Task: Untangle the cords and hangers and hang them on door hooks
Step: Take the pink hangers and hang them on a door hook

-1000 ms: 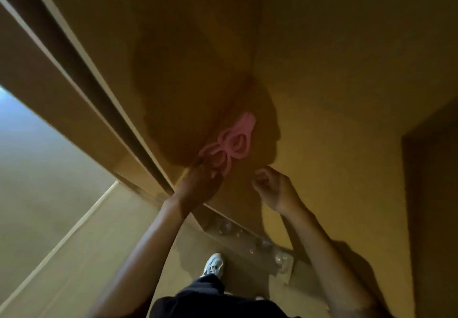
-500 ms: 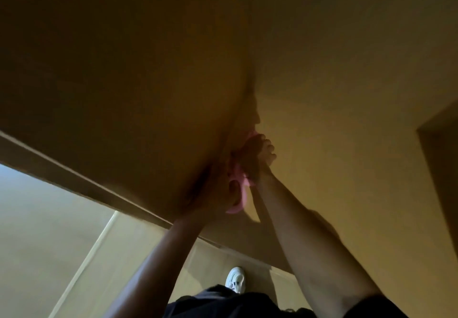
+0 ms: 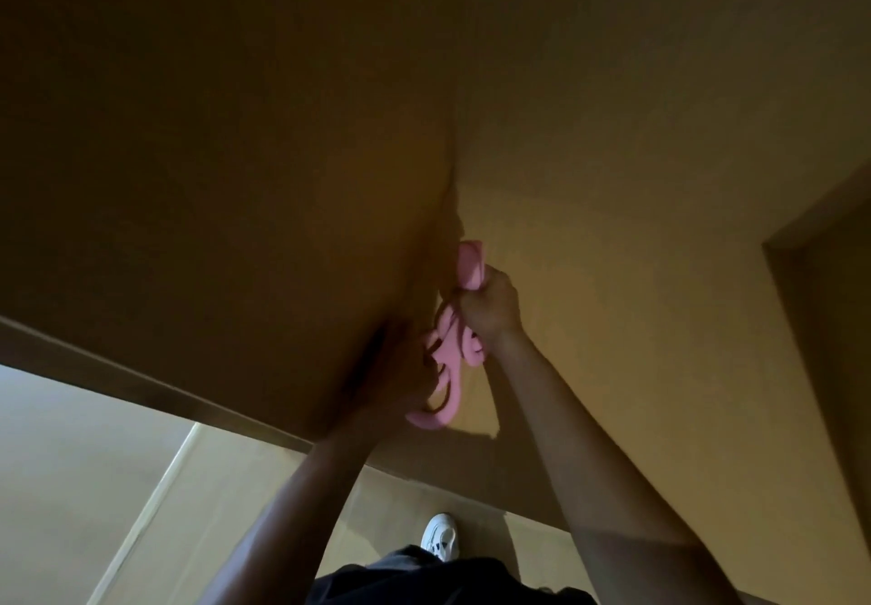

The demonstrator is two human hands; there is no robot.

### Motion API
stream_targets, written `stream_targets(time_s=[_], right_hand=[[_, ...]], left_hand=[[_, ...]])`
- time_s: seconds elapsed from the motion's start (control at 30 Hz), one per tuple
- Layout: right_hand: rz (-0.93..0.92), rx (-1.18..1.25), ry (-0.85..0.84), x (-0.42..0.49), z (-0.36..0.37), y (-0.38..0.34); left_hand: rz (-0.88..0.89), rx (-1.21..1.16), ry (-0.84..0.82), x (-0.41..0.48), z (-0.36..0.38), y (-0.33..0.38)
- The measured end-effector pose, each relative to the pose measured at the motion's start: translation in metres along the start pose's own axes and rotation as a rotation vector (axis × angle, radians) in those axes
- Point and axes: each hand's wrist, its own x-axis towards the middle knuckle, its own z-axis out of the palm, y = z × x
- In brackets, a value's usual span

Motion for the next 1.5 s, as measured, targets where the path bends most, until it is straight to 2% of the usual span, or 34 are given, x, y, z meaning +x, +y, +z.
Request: stream_targets(time_s=[0.07, 0.1, 0.17, 0.27, 0.37, 0.53, 0.8, 0.97, 1.13, 1.2, 1.33, 1.5], right_hand=[[-0.018, 0.155, 0.005, -0.015, -0.021, -0.001], [-0.03, 0.231, 0.019, -0.022, -0.032, -0.001], [-0.065, 0.347, 0.058, -0.038, -0.054, -0.002], [-0.091, 0.433, 0.123, -0.061, -0.084, 0.002], [-0.08, 0.366, 0.248, -0.082, -0.111, 0.01], [-0.056, 0.118, 0.448, -0.123, -0.147, 0.03], [0.126, 0.035, 0.559, -0.206, -0.192, 0.085], [0.225, 0.022, 0.628, -0.273, -0.216, 0.131], [0.343, 0.217, 0.733, -0.355, -0.238, 0.193], [0.408, 0.262, 0.81, -0.394, -0.246, 0.221], [0.53, 0.558, 0.922, -0.476, -0.256, 0.271], [0.632, 0.652, 1.11, -0.568, -0.255, 0.323]], left_hand=[[-0.194, -0.257, 0.085, 0.002, -0.021, 0.009], [-0.267, -0.293, 0.103, 0.005, -0.023, 0.01], [-0.294, -0.348, 0.041, 0.013, -0.022, 0.016], [-0.297, -0.415, 0.041, 0.022, -0.025, 0.028], [-0.231, -0.471, -0.018, 0.032, -0.023, 0.04], [-0.016, -0.549, -0.112, 0.037, -0.021, 0.073], [0.205, -0.552, -0.281, 0.024, -0.01, 0.148], [0.266, -0.51, -0.313, -0.003, 0.003, 0.206], [0.374, -0.424, -0.353, -0.047, 0.026, 0.282], [0.472, -0.378, -0.415, -0.07, 0.035, 0.318], [0.677, -0.342, -0.564, -0.119, 0.06, 0.39], [0.863, -0.16, -0.698, -0.18, 0.084, 0.48]])
